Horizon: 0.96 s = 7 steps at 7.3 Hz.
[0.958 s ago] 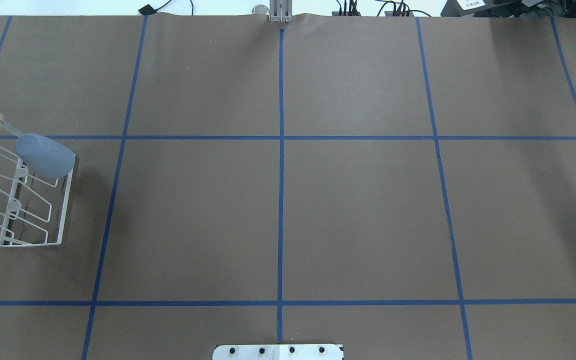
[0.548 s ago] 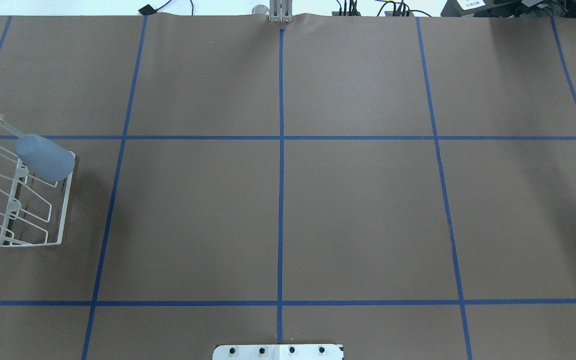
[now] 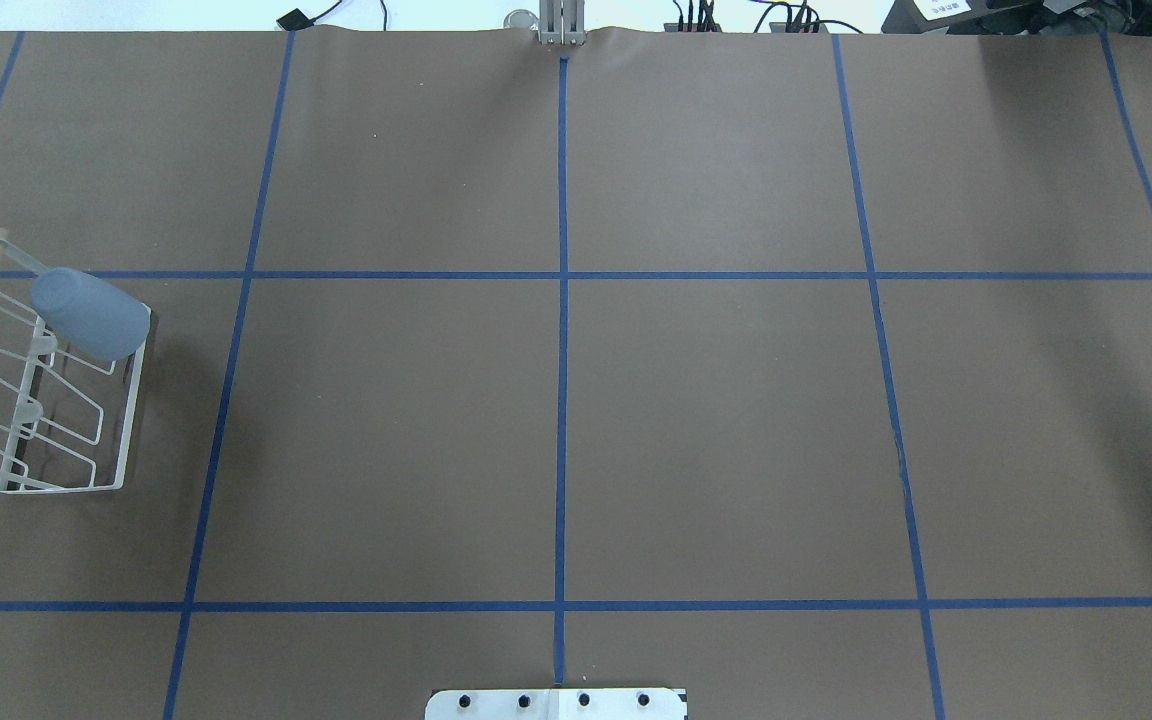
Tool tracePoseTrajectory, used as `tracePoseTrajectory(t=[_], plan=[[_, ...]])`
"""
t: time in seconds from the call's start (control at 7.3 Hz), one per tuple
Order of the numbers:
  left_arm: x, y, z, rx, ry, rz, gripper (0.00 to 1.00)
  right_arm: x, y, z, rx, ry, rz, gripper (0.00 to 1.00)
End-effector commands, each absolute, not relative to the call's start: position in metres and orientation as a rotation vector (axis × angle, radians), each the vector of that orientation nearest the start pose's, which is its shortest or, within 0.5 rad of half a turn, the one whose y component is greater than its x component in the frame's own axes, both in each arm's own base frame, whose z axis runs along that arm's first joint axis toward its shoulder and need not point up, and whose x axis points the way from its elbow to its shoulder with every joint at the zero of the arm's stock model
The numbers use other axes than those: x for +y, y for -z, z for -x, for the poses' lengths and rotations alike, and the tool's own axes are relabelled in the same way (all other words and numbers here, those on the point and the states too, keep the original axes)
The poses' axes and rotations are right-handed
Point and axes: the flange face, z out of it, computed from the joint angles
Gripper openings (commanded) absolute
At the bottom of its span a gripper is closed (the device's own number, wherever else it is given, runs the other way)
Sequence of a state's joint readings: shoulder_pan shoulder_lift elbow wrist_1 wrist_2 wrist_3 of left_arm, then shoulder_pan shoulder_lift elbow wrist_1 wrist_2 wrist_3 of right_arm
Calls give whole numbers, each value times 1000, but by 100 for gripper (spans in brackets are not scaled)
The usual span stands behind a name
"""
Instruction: Hang cup on cup holder
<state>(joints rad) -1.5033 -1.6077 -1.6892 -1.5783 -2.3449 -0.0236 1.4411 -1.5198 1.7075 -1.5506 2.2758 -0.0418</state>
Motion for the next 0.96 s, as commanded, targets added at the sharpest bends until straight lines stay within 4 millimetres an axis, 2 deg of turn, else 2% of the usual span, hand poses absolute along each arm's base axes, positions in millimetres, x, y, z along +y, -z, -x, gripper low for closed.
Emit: tracePoseTrajectory(t=[0.0, 0.41, 0.82], plan=[[-515, -582, 29, 779, -101, -115, 98, -525, -564, 1, -727, 235, -170, 100], [-515, -575, 28, 788, -46, -101, 98, -525, -569, 1, -727, 226, -148, 100], [-514, -576, 27, 808, -39, -93, 98, -527, -564, 1, -727, 228, -152, 100]])
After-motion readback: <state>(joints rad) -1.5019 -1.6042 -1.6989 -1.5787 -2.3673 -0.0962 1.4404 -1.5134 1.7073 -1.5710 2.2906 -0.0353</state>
